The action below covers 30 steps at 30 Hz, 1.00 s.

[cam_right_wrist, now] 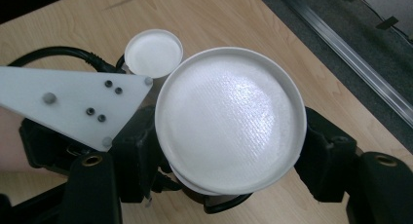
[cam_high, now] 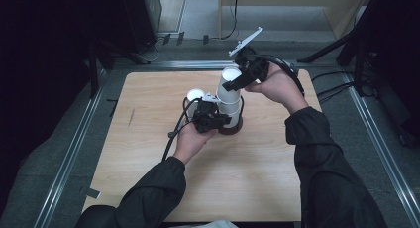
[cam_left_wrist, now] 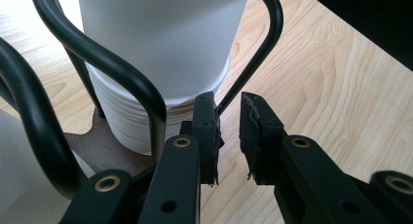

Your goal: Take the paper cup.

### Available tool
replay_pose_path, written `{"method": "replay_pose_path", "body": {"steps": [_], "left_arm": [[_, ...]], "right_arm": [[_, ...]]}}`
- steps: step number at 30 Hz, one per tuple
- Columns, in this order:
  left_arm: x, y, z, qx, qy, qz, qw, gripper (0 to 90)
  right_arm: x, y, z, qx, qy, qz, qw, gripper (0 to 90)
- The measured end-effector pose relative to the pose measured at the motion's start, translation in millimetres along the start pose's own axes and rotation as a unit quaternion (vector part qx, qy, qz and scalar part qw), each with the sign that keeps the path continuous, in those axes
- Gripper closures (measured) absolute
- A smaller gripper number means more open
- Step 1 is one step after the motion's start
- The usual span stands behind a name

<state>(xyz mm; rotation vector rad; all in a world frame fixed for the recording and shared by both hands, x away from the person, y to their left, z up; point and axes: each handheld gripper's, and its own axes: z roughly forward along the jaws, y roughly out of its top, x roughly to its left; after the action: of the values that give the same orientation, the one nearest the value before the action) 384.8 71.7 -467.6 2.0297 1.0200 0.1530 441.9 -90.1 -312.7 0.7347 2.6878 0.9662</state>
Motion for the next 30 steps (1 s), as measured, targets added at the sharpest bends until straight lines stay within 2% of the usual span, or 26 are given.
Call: {"method": "replay_pose_path", "body": {"steps": [4,7,13,16,18,22,24,25,30], "left_arm": [[0.4,0.1,-0.2,0.002,-0.001,0.001,1.0,76.7],[0.7,-0.5,0.6,0.003,-0.008,-0.007,0.9999,75.0],[-1.3,-1.0,-6.4,-0.003,-0.01,-0.002,0.9999,73.0],[0.8,-1.7,-11.8,0.0,-0.014,0.001,0.9999,71.8],[2.1,-2.5,-15.2,-0.001,-0.023,-0.006,0.9997,70.7],[0.7,-5.4,-24.1,0.007,-0.027,0.013,0.9995,65.4],[1.2,-7.3,-28.9,0.015,-0.035,0.022,0.999,63.8],[1.4,-8.7,-30.9,0.016,-0.042,0.021,0.9988,61.6],[0.8,-15.5,-37.8,0.03,-0.066,0.028,0.997,56.9]], "right_arm": [[2.8,5.1,-12.2,0.0,-0.004,-0.007,1.0,33.0],[5.3,8.4,-22.4,-0.011,0.008,-0.001,0.9999,33.0],[11.4,5.9,-34.4,0.0,0.009,-0.004,0.9999,33.0],[14.0,-2.0,-40.2,0.0,0.015,-0.005,0.9999,33.0],[15.8,-7.2,-43.2,-0.003,0.017,-0.004,0.9999,33.0],[23.4,-25.5,-49.6,-0.003,0.025,-0.021,0.9995,33.0],[24.8,-29.4,-50.6,-0.003,0.026,-0.023,0.9994,33.0],[27.5,-37.6,-52.5,-0.004,0.029,-0.02,0.9994,33.0],[32.1,-54.3,-52.0,-0.008,0.036,-0.017,0.9992,33.0]]}}
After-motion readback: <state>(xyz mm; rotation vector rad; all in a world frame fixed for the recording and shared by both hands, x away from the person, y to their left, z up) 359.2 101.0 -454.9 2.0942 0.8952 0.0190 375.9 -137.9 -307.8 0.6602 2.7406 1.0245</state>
